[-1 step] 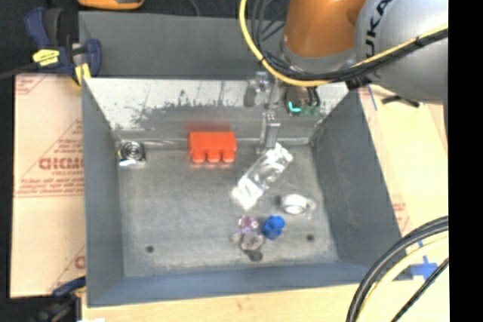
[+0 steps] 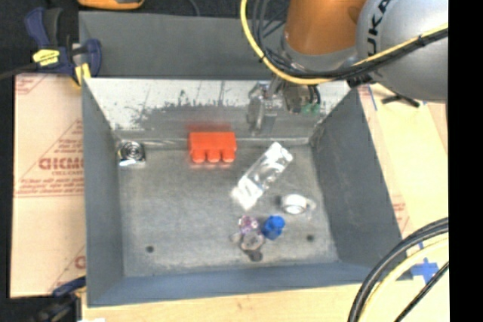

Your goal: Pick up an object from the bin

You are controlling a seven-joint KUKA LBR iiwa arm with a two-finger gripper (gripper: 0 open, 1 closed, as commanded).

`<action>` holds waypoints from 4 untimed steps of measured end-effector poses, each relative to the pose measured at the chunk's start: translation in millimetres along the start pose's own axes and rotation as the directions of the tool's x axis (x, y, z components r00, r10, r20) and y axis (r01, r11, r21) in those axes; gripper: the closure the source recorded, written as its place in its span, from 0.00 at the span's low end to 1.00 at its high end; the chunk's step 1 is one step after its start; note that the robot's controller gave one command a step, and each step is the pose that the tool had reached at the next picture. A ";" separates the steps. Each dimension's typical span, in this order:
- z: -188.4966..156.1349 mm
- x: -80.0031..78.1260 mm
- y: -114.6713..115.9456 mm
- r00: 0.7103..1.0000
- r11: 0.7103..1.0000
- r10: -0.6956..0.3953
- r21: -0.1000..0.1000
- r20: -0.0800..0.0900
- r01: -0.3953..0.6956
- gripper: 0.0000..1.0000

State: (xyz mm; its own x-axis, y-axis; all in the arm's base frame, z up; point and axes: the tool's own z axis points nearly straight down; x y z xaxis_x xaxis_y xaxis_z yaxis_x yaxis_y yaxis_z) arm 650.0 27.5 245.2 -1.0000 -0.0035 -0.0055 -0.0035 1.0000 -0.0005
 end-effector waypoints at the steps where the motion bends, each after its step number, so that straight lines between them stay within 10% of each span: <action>1: 50.2 40.8 -6.1 0.926 0.926 -0.377 -0.002 -0.006 0.377 1.00; 2: -39.2 68.4 -37.5 0.931 0.931 -0.366 0.004 0.006 0.365 1.00; 3: 50.7 85.8 -31.8 0.800 0.800 -0.599 -0.002 -0.002 0.599 1.00; 4: 26.6 95.1 -26.3 0.347 0.347 -0.938 -0.001 0.001 0.938 1.00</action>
Offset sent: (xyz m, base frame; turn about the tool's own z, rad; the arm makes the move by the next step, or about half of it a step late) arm -0.0403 -0.0047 -0.0494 -0.3886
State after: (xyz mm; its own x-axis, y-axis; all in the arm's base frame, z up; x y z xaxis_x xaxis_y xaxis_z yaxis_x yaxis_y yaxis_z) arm 555.2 0.9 218.2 -0.3434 -0.9392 -0.0027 -0.9392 0.3434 -0.0046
